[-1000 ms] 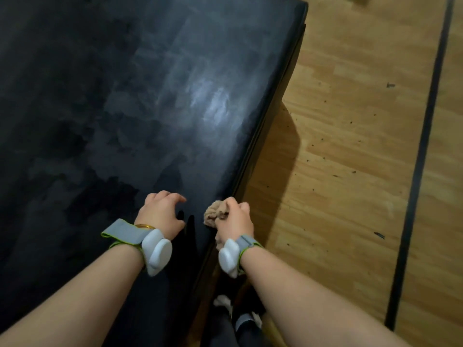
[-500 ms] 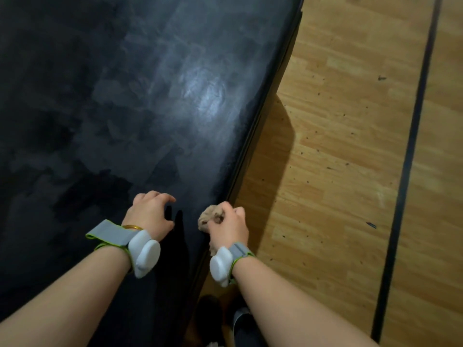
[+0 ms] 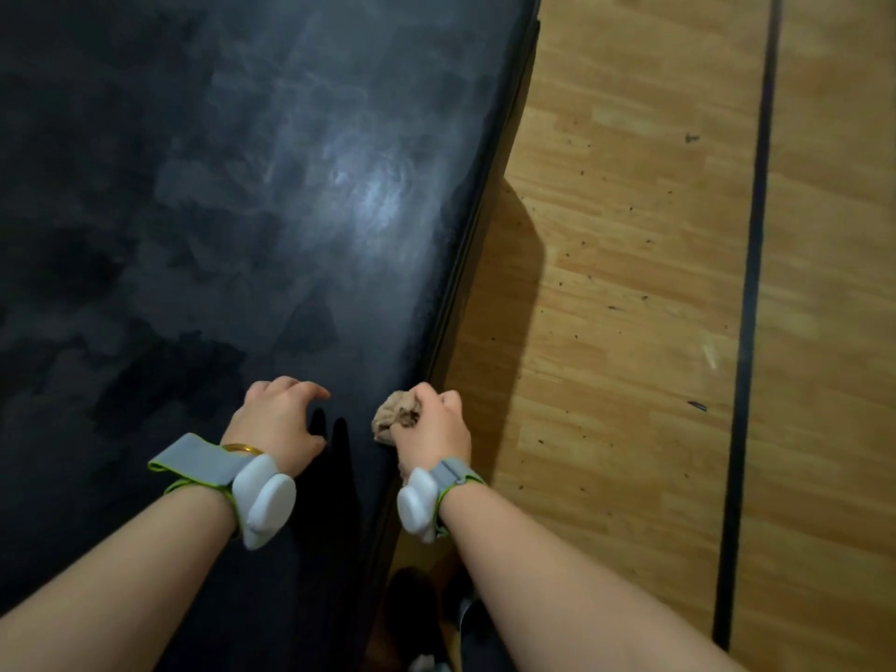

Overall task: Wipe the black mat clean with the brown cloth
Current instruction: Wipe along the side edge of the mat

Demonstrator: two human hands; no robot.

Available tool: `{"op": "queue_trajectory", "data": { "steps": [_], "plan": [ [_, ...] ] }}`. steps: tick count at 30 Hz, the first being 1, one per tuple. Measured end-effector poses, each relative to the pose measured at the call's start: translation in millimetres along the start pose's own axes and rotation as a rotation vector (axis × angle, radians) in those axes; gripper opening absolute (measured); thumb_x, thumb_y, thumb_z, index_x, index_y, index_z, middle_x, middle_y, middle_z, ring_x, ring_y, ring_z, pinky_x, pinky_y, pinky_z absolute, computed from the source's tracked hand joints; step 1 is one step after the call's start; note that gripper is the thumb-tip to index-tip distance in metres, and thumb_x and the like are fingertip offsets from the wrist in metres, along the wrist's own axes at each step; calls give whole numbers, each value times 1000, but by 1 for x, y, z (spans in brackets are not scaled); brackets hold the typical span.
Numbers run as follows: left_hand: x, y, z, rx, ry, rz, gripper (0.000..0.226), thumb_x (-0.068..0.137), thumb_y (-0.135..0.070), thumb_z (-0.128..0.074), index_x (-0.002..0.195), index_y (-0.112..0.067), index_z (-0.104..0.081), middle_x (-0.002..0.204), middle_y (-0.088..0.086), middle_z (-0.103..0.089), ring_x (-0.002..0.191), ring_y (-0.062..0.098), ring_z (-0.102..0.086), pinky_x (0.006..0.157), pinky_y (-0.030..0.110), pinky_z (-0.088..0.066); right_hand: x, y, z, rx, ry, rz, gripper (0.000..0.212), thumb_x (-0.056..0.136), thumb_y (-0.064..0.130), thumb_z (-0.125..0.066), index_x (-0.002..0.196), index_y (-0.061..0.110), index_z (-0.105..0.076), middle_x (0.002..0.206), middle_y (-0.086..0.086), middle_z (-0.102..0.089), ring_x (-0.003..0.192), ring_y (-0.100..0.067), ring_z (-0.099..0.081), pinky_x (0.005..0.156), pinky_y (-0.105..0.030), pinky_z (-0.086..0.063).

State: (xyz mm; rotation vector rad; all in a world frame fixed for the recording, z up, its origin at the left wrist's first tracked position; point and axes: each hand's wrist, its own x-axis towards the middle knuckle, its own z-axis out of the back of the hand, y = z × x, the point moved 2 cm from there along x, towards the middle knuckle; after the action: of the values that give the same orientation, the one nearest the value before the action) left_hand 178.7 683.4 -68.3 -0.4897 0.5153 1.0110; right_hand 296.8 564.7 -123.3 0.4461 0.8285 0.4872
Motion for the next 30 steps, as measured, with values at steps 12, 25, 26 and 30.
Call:
{"op": "queue_trajectory", "data": {
  "steps": [12, 25, 26, 30],
  "plan": [
    [-23, 19, -22, -3, 15, -8, 54, 81, -24, -66, 131, -28, -48, 132, -2, -45, 127, 24, -31, 99, 36, -37, -43, -14, -29, 20, -49, 5, 19, 82, 23, -64, 93, 26, -49, 104, 4, -38, 93, -24, -54, 71, -28, -43],
    [-36, 34, -35, -6, 8, 0, 53, 80, -25, -67, 130, -29, -49, 131, -3, -45, 127, 23, -32, 99, 36, -38, -48, -15, -30, 23, -59, 6, 24, 82, 23, -63, 104, 25, -55, 104, 4, -38, 95, -25, -56, 77, -28, -43],
    [-37, 34, -35, -6, 11, 0, 54, 80, -25, -67, 130, -29, -49, 130, -3, -46, 126, 23, -32, 99, 36, -38, -59, -20, -38, -15, -18, 22, 24, 82, 25, -63, 105, 26, -55, 104, 3, -38, 94, -25, -56, 77, -29, -44],
    [-40, 34, -40, -12, 18, -10, 55, 80, -25, -67, 131, -28, -49, 130, -3, -46, 125, 24, -32, 99, 35, -37, -69, -21, -47, -42, 28, -4, 16, 83, 22, -58, 97, 25, -53, 99, 3, -34, 91, -28, -55, 76, -32, -46]
  ]
}}
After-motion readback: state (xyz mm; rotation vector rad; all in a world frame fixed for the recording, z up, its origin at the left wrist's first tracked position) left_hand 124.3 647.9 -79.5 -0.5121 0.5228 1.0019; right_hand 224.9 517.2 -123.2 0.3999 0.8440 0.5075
